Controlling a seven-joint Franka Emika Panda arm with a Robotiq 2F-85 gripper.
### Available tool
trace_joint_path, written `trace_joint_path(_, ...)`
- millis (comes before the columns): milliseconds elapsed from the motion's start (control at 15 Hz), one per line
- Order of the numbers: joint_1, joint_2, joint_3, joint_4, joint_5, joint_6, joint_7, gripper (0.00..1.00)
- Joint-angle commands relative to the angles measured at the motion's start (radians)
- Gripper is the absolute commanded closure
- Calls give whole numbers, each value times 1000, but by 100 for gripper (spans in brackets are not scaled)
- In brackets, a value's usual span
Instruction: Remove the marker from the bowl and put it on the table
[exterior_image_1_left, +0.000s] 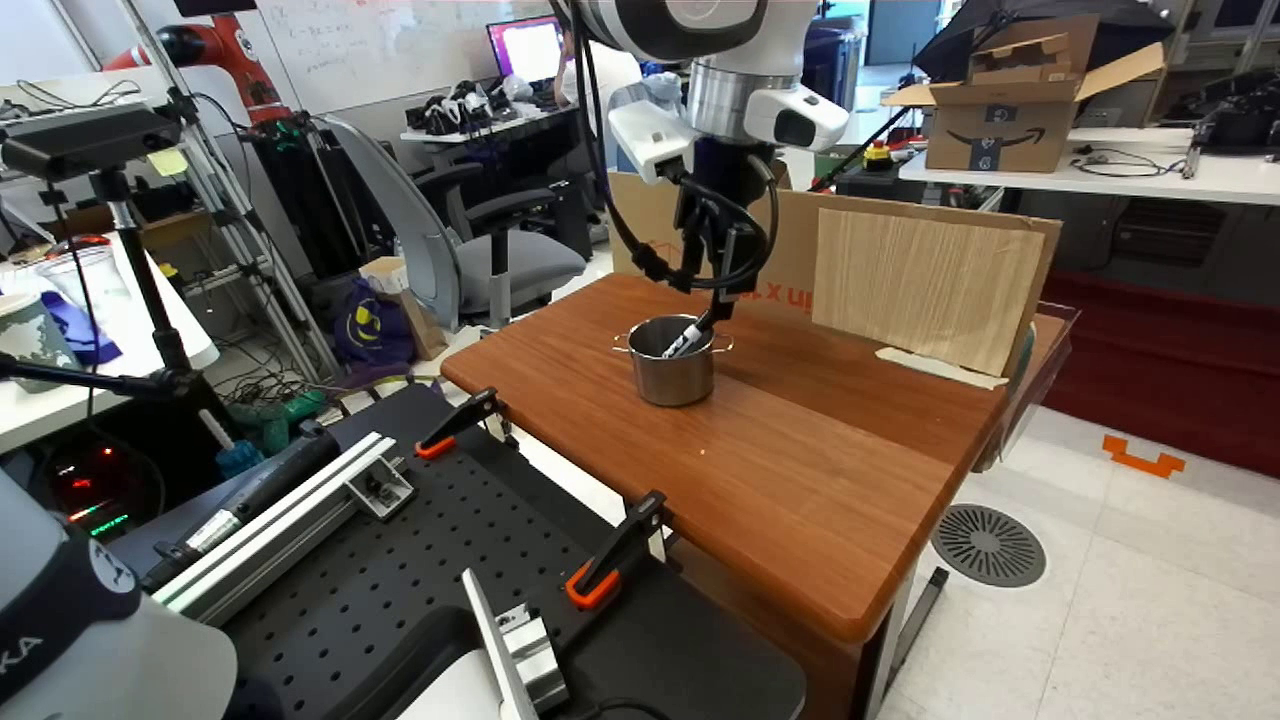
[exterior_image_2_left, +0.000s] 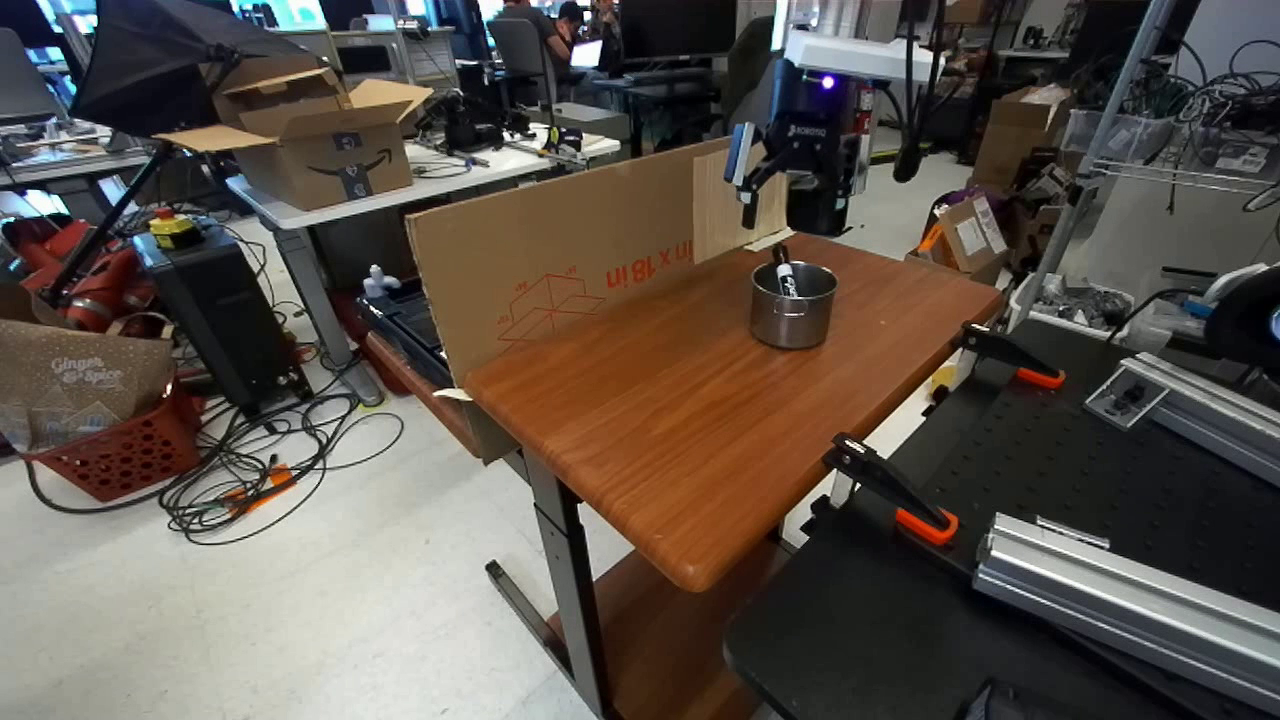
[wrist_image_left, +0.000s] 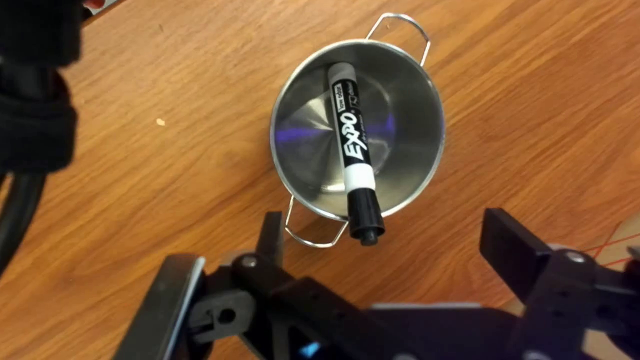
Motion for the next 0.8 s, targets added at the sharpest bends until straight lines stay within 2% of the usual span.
trace_joint_path(0, -1, 52, 3, 61, 31, -15, 13, 0)
trace_joint_path(600, -2, 93, 21, 92, 48, -36, 10, 0)
trace_joint_path(667, 0, 96, 20, 94, 46, -37, 16, 25)
trace_joint_path(733, -1, 100, 21, 95, 47, -39, 13, 26)
